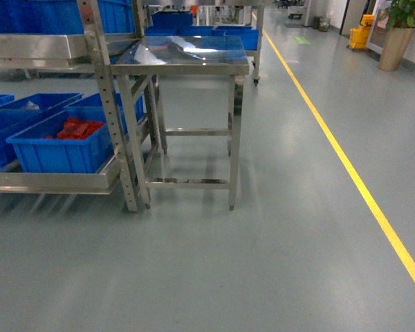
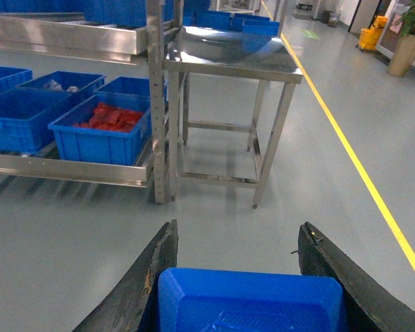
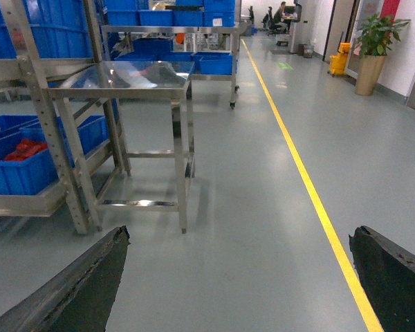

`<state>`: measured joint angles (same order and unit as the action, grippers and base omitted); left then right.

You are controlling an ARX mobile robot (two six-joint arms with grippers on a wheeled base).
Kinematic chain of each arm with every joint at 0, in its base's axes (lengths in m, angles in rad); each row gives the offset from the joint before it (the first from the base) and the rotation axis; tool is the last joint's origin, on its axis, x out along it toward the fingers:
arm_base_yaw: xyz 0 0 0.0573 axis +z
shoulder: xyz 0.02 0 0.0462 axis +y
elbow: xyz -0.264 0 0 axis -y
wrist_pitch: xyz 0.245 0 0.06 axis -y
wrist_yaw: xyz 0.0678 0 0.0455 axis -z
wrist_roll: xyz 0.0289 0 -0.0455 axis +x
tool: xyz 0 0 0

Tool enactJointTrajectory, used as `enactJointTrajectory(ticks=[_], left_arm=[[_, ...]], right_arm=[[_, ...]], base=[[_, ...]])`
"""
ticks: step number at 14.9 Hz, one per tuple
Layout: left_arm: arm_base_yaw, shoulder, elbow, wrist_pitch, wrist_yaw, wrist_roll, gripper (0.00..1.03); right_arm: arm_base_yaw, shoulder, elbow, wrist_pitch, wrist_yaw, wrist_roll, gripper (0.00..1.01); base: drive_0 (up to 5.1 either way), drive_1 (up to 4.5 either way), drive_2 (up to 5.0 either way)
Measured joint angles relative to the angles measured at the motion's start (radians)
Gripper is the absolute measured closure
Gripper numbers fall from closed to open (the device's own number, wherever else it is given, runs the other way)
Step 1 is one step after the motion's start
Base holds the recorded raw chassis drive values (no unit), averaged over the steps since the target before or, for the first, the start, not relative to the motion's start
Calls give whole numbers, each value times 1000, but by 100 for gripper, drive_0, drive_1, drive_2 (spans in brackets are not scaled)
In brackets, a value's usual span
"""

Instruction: Pick blue part to blue bin on bottom shelf

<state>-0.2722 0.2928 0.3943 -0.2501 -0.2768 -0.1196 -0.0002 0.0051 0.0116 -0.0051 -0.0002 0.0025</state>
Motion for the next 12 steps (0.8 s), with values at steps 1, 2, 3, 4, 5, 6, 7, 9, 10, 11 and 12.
enactJointTrajectory(ticks=[1,2,3,4,5,6,7,9,10,11,12], left_arm=[[0,0,0,-3,-1,0,60],[0,0,0,-2,0,0,60],[0,0,0,0,0,0,60],[0,0,0,-3,0,0,60],[0,-1,0,-1,-1,0,60],[0,1,0,-4,0,0,60],[0,-1,0,1,0,0,60],[0,0,0,-3,0,0,60],[0,0,0,-5,0,0,60],[0,0,0,-5,0,0,60],[0,0,0,-2,0,0,60]], right_arm=[[0,0,0,0,0,0,3],[0,0,0,0,0,0,3],[0,0,0,0,0,0,3],[0,0,0,3,0,0,3],[0,0,0,-1,0,0,3],[0,0,0,2,0,0,3],[0,0,0,2,0,0,3],[0,0,0,-1,0,0,3],[0,0,0,-1,0,0,3],[0,0,0,0,0,0,3],[0,0,0,2,0,0,3]], base=[[10,427,-407],[7,424,-410],[3,419,-414],[-2,415,-418],[0,416,-417],[-1,416,-417],[3,420,-413],[1,418,-415],[1,418,-416],[1,418,-416],[1,418,-416]])
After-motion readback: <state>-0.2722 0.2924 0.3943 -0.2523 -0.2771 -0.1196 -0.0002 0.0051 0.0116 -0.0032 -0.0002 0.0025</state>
